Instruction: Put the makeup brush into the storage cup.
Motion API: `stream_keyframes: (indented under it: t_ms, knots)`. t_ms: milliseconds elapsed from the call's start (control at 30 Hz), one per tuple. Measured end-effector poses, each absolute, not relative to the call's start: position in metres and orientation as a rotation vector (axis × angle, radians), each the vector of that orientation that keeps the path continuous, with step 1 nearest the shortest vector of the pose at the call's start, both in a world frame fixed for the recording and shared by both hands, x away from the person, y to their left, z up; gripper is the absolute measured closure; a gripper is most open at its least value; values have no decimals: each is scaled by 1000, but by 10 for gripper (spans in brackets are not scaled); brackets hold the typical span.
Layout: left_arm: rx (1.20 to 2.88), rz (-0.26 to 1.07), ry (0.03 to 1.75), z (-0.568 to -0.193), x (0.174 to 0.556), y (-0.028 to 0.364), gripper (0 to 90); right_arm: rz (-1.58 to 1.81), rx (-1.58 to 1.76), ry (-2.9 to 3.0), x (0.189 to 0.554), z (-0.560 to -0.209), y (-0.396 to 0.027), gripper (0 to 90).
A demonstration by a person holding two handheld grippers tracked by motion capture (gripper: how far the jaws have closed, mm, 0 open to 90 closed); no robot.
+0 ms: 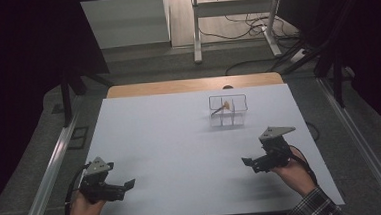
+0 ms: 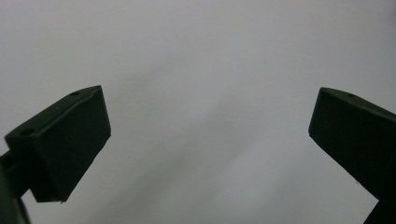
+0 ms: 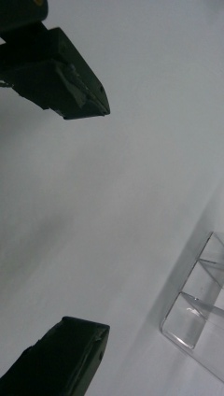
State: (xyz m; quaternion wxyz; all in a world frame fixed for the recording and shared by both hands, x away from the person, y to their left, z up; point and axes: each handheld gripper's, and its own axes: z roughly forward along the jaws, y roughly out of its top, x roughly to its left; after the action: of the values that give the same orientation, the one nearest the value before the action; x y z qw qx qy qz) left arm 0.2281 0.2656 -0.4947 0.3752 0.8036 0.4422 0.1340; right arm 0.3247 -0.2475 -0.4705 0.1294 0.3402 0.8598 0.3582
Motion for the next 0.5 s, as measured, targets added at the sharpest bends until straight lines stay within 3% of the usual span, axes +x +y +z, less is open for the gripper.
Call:
stream_keyframes:
  t_ms: [500]
  knots:
    - [2061, 341, 1131, -495, 228, 265, 0, 1041, 1009, 2509, 311, -472, -259, 0]
